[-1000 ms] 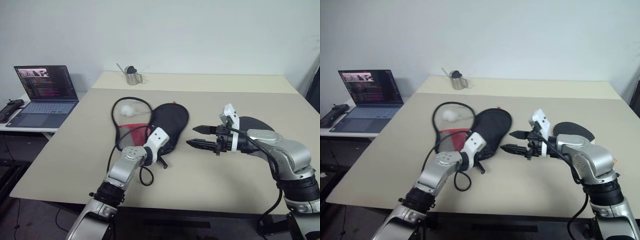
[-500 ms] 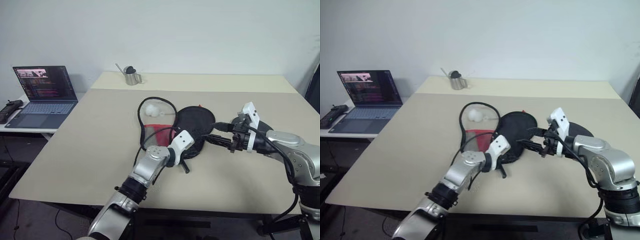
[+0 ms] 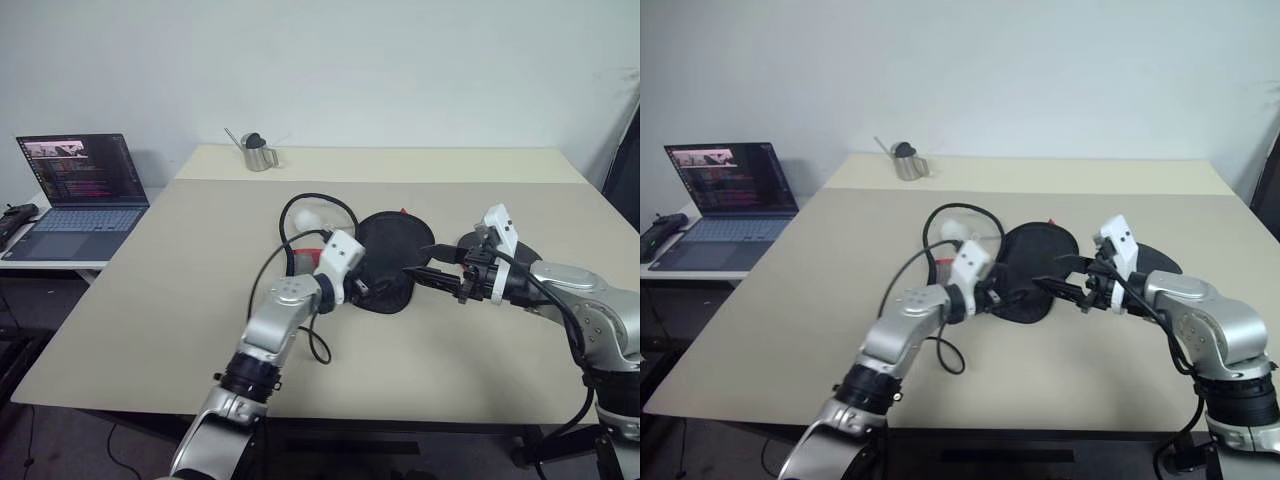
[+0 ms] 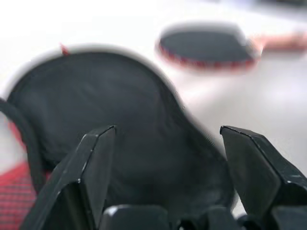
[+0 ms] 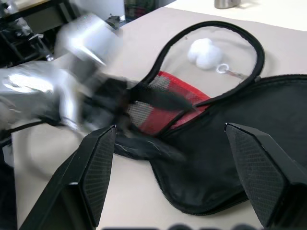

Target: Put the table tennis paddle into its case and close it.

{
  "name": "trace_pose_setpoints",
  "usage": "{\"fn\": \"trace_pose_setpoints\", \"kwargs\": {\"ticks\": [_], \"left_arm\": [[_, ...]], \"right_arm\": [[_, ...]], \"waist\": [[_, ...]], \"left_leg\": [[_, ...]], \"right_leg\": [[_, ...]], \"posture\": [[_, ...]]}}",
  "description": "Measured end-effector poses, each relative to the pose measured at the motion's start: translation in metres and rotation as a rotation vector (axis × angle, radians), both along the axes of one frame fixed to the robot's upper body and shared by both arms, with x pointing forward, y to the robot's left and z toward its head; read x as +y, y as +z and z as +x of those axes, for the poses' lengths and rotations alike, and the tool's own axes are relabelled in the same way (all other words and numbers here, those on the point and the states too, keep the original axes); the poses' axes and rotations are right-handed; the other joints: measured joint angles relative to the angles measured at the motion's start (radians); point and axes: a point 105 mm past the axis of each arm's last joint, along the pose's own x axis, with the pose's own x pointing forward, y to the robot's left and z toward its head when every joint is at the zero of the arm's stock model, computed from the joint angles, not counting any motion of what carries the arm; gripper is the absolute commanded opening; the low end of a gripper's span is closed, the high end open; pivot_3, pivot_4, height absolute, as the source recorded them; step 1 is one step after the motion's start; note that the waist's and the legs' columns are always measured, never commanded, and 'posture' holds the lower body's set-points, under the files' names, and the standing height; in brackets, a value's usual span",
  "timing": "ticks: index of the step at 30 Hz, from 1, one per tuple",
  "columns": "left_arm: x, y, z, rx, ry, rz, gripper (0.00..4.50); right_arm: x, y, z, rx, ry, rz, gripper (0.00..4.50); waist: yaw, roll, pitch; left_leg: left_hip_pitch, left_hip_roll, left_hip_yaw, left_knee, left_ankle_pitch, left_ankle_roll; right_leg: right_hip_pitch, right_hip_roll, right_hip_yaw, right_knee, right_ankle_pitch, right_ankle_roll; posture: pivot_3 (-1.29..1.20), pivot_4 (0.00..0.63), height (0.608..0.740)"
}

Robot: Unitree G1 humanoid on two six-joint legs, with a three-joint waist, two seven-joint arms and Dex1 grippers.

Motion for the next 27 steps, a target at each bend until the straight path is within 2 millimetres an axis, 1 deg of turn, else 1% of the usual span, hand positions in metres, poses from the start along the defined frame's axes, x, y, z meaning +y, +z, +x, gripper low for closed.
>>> {"fn": "trace_pose_setpoints", "kwargs": {"ticks": [2, 3, 6, 7, 9, 11, 13, 15, 19, 27], "left_arm": [[0.017, 0.004, -0.007, 0.026, -0.018, -0.046, 3.59], [0.031, 0.005, -0.006, 0.035, 0.002, -0.052, 3.59], [0.095, 0.011, -0.001, 0.017, 0.131, -0.02, 3.59], [0.11, 0.016, 0.0, 0.002, 0.163, -0.013, 3.59], [0.131, 0.022, -0.005, -0.02, 0.176, 0.005, 3.59], [0.143, 0.023, -0.011, -0.021, 0.165, 0.026, 3.59], [0.149, 0.02, -0.018, -0.009, 0.141, 0.045, 3.59], [0.148, 0.021, -0.023, -0.009, 0.106, 0.048, 3.59], [0.145, 0.031, -0.031, -0.034, 0.047, 0.05, 3.59], [0.144, 0.032, -0.032, -0.036, 0.039, 0.049, 3.59]], "right_arm": [[-0.002, -0.001, 0.008, 0.007, -0.039, 0.003, 3.92], [-0.004, -0.002, 0.013, 0.011, -0.065, -0.002, 3.92], [-0.006, -0.014, 0.028, 0.038, -0.143, -0.027, 3.92], [-0.008, -0.019, 0.032, 0.052, -0.168, -0.034, 3.92], [-0.005, -0.03, 0.041, 0.076, -0.212, -0.05, 3.92], [0.0, -0.039, 0.049, 0.096, -0.24, -0.063, 3.92], [0.004, -0.045, 0.055, 0.108, -0.26, -0.077, 3.92], [0.006, -0.05, 0.061, 0.115, -0.282, -0.094, 3.92], [0.002, -0.061, 0.067, 0.141, -0.324, -0.132, 3.92], [0.001, -0.075, 0.067, 0.194, -0.363, -0.175, 3.92]], "waist": [[-0.001, 0.0, 0.0], [-0.002, 0.0, 0.0], [-0.017, 0.001, 0.0], [-0.018, 0.001, 0.0], [-0.02, 0.001, 0.0], [-0.021, 0.001, 0.0], [-0.02, 0.001, 0.0], [-0.019, 0.001, 0.001], [-0.02, 0.001, 0.001], [-0.024, 0.002, 0.001]], "left_leg": [[0.0, 0.001, -0.001, 0.0, 0.0, 0.0], [0.001, 0.001, -0.001, 0.0, 0.0, 0.0], [0.001, 0.002, -0.001, 0.0, 0.0, 0.0], [0.001, 0.002, -0.001, 0.0, 0.0, 0.0], [0.001, 0.001, 0.0, 0.0, 0.0, 0.0], [0.001, 0.001, -0.001, 0.0, 0.0, 0.0], [0.001, 0.001, -0.001, 0.0, 0.0, 0.0], [0.0, 0.001, -0.001, 0.0, 0.0, 0.0], [0.001, 0.002, -0.001, 0.0, 0.0, 0.0], [0.001, 0.002, -0.001, -0.001, 0.0, 0.0]], "right_leg": [[0.0, 0.0, 0.0, 0.001, 0.0, 0.0], [0.0, 0.001, 0.0, 0.001, 0.0, 0.0], [0.0, 0.003, 0.0, 0.001, 0.001, -0.002], [0.0, 0.002, 0.0, 0.001, 0.001, -0.002], [0.0, 0.002, 0.0, 0.001, 0.001, -0.001], [0.0, 0.002, 0.0, 0.0, 0.001, -0.001], [0.0, 0.002, 0.0, 0.0, 0.001, -0.001], [0.0, 0.002, 0.0, 0.0, 0.001, -0.002], [0.0, 0.002, 0.0, 0.0, 0.001, -0.002], [-0.001, 0.002, 0.001, 0.001, 0.001, -0.002]], "posture": [[0.0, 0.15, 0.74], [0.0, 0.15, 0.74], [0.0, 0.15, 0.74], [0.0, 0.15, 0.74], [0.0, 0.15, 0.74], [0.0, 0.15, 0.74], [0.0, 0.15, 0.74], [0.0, 0.15, 0.74], [0.0, 0.15, 0.74], [0.0, 0.15, 0.74]]}}
